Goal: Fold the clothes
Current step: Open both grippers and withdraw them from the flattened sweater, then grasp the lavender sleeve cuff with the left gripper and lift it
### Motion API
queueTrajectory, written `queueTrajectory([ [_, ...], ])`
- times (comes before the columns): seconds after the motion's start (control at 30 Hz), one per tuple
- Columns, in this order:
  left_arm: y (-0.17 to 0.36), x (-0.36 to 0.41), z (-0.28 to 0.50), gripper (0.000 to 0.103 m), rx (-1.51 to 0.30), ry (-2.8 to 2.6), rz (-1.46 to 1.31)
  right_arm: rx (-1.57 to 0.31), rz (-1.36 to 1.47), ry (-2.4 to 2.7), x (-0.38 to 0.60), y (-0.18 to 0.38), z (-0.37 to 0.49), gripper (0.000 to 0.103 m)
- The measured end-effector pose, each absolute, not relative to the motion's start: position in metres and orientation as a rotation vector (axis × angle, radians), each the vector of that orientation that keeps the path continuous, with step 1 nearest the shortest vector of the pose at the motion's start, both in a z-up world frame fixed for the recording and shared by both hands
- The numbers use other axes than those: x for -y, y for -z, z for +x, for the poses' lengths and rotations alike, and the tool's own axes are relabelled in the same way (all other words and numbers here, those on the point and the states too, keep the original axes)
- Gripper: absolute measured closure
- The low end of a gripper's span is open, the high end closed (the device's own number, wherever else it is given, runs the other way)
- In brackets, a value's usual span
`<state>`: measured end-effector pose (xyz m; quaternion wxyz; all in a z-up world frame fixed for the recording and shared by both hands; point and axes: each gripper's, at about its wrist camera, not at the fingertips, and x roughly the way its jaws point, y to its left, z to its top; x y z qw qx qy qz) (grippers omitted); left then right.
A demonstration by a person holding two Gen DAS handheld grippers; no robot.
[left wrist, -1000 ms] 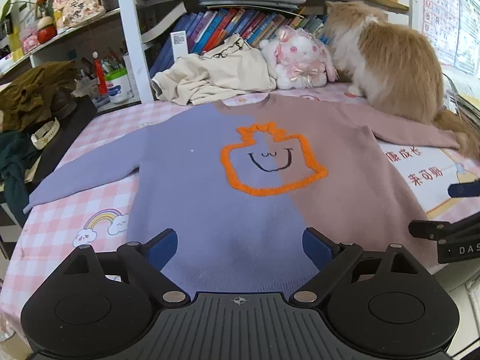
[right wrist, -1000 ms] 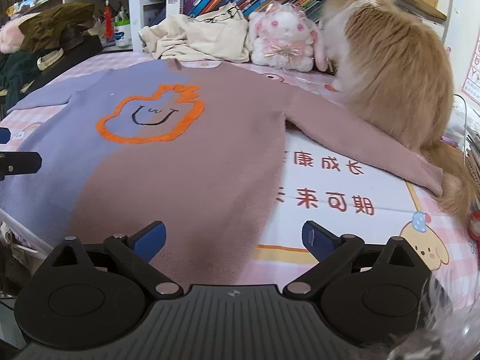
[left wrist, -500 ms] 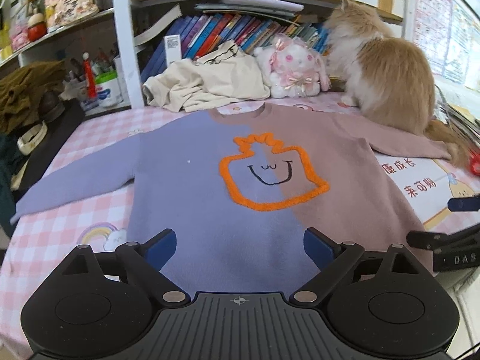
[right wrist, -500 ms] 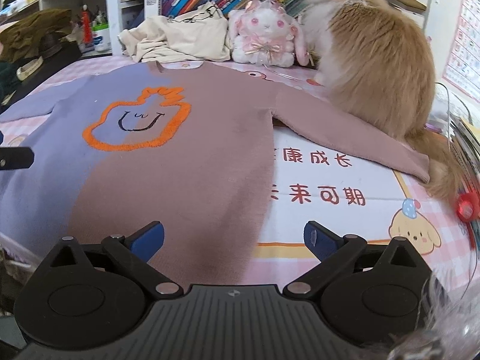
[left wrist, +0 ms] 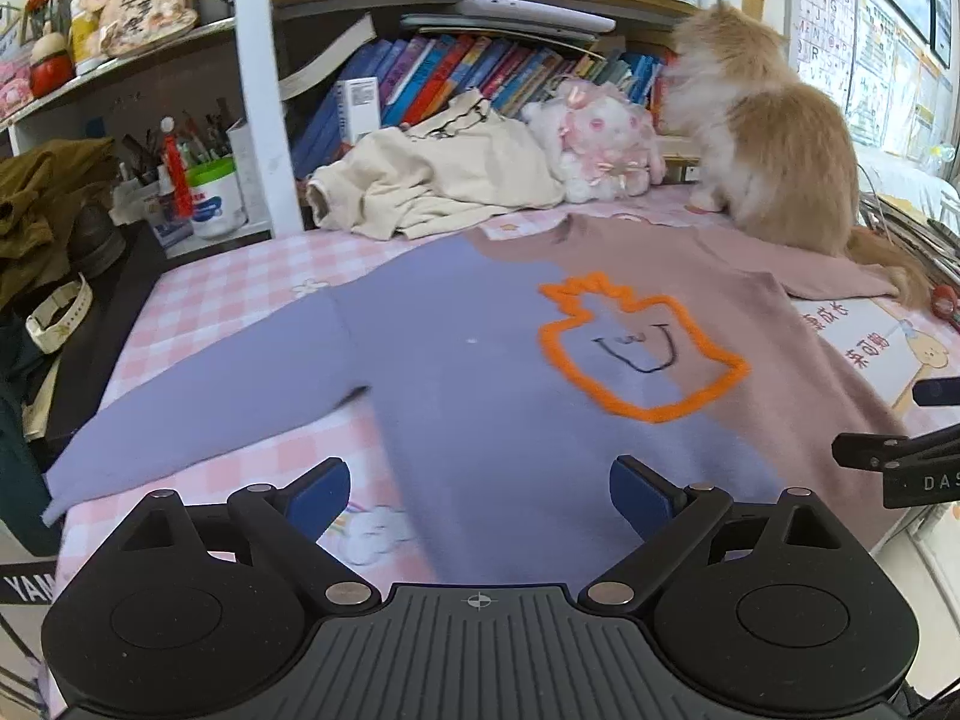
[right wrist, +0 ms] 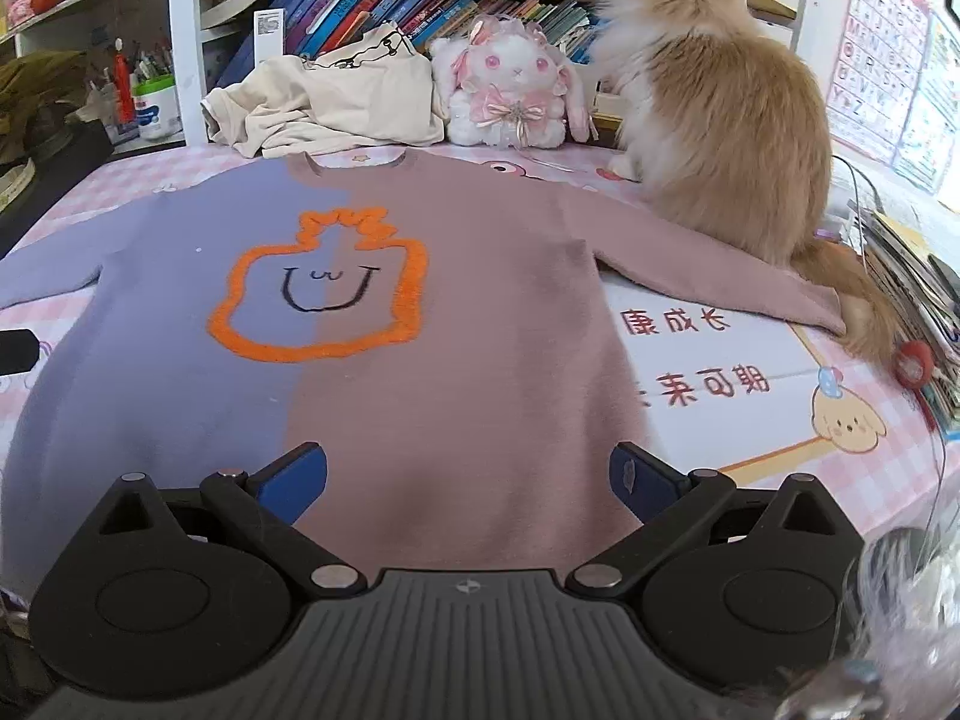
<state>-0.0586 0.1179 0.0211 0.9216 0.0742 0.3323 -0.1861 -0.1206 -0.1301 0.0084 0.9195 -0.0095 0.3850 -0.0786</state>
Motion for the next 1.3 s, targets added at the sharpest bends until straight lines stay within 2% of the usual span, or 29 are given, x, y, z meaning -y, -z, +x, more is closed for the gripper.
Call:
queueTrajectory([
  [0.53, 0.002, -0.221, -0.03, 0.008, -0.769, 0.224, -0.011, -0.819, -0.045, 0.192, 0.079, -0.01, -0.111, 0.001],
  [0.8, 0.004, -0.274, -0.015, 0.01, -0.734, 0.057, -0.125, -0.858, -0.052, 0.176, 0.069, -0.01, -0.106, 0.001],
  [0.9, 0.011, -0.295, -0.005, 0.016, -0.745, -0.011, -0.198, -0.862, -0.064, 0.173, 0.068, -0.01, -0.107, 0.001],
  [1.1, 0.024, -0.332, 0.015, 0.018, -0.764, -0.131, -0.345, -0.873, -0.072, 0.188, 0.071, -0.009, -0.11, 0.001],
  [1.3, 0.04, -0.361, 0.035, 0.031, -0.801, -0.191, -0.513, -0.877, -0.068, 0.225, 0.078, -0.008, -0.115, 0.001],
])
